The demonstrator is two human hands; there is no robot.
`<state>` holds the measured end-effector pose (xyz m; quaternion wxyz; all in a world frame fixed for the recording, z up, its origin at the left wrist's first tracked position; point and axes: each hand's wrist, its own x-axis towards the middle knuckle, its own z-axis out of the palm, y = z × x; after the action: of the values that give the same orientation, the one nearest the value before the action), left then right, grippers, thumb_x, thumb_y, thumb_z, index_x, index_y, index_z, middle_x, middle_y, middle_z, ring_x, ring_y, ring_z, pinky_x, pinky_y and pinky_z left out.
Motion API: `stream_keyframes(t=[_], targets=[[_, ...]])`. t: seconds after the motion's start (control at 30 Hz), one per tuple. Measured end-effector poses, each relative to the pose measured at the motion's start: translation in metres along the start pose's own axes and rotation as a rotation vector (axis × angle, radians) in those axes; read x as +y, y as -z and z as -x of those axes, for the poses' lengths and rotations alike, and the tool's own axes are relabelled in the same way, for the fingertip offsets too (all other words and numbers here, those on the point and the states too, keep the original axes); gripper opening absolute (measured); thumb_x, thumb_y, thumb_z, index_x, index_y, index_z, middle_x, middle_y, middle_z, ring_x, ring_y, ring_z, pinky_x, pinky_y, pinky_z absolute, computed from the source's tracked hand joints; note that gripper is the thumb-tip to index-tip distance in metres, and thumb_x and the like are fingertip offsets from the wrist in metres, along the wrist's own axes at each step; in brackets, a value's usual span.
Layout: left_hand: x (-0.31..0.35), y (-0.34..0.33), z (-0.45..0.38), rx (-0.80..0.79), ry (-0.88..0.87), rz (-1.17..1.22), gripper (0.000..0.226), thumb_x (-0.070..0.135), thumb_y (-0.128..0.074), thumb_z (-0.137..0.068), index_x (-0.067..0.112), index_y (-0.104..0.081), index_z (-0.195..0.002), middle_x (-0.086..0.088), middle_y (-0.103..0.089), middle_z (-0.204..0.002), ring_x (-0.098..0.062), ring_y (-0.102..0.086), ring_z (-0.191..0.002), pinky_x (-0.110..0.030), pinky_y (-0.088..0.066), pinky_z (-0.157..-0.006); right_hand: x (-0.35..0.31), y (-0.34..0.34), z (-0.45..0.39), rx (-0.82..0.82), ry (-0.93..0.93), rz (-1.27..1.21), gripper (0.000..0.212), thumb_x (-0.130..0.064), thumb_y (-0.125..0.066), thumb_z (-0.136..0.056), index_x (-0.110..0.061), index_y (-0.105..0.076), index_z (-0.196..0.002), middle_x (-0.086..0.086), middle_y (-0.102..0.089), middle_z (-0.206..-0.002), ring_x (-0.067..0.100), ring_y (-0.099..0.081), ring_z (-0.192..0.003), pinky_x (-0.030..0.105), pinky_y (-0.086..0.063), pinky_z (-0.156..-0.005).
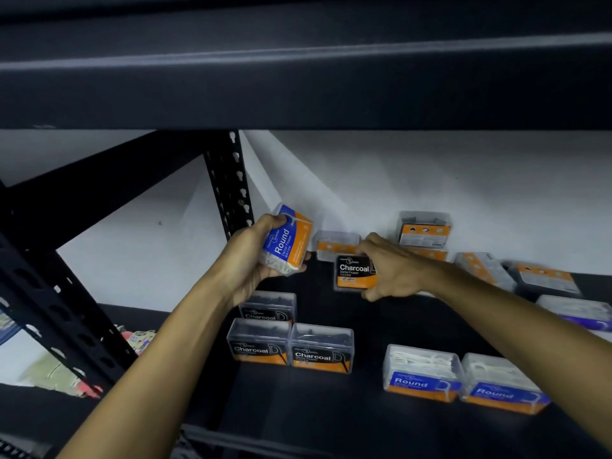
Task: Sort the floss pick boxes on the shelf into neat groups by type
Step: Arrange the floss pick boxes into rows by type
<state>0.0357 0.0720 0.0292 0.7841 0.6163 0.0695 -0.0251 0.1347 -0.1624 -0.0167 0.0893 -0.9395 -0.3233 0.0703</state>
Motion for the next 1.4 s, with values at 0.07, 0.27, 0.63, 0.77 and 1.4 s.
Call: stream_keyframes(t=[0.07, 0.27, 0.63, 0.77, 1.4], targets=[[0.001, -0.001, 0.000, 0.003, -0.003, 0.007, 0.035, 0.027, -0.055, -0.097, 0.002, -0.059, -0.121, -0.022, -0.074, -0.100, -0.036, -0.072, -0.094, -0.042, -0.062, -0.074, -0.008, -0.001, 0.005, 0.002, -0.009, -0.136, 0.085, -0.035, -0.080, -0.069, -0.021, -0.029, -0.136, -0.004, -0.040, -0.123, 0.012, -0.048, -0.106, 0.034, -0.046, -0.094], [0.000, -0.002, 0.003, 0.016, 0.002, 0.015, 0.037, 0.026, -0.055, -0.096, 0.000, -0.059, -0.122, -0.024, -0.073, -0.101, -0.037, -0.072, -0.093, -0.043, -0.061, -0.074, -0.027, -0.008, 0.009, -0.073, -0.016, -0.431, 0.091, -0.034, -0.079, -0.074, -0.038, -0.019, -0.143, -0.005, -0.051, -0.131, 0.014, -0.057, -0.111, 0.033, -0.048, -0.097], [-0.001, 0.006, 0.013, 0.006, -0.007, 0.021, 0.036, 0.026, -0.053, -0.098, 0.001, -0.057, -0.123, -0.023, -0.073, -0.100, -0.035, -0.073, -0.090, -0.041, -0.061, -0.072, -0.046, -0.012, 0.010, -0.115, 0.007, -0.311, 0.059, -0.036, -0.044, -0.099, -0.029, -0.018, -0.151, 0.001, -0.020, -0.157, 0.021, -0.025, -0.142, 0.036, -0.026, -0.115], [-0.002, 0.009, 0.014, 0.013, -0.010, 0.017, 0.033, 0.026, -0.054, -0.097, 0.004, -0.057, -0.122, -0.022, -0.074, -0.101, -0.036, -0.072, -0.093, -0.042, -0.062, -0.074, -0.054, -0.011, 0.014, -0.076, 0.026, -0.235, 0.050, -0.037, -0.057, -0.093, -0.026, -0.042, -0.139, 0.001, -0.043, -0.135, 0.017, -0.048, -0.121, 0.032, -0.041, -0.101], [-0.005, 0.013, 0.018, 0.016, -0.007, 0.015, 0.034, 0.027, -0.054, -0.097, 0.004, -0.057, -0.122, -0.022, -0.073, -0.102, -0.036, -0.072, -0.094, -0.042, -0.061, -0.074, -0.077, -0.010, 0.019, -0.133, 0.080, -0.149, 0.044, -0.033, -0.064, -0.089, -0.018, -0.055, -0.130, -0.001, -0.056, -0.118, 0.014, -0.053, -0.107, 0.027, -0.044, -0.090]])
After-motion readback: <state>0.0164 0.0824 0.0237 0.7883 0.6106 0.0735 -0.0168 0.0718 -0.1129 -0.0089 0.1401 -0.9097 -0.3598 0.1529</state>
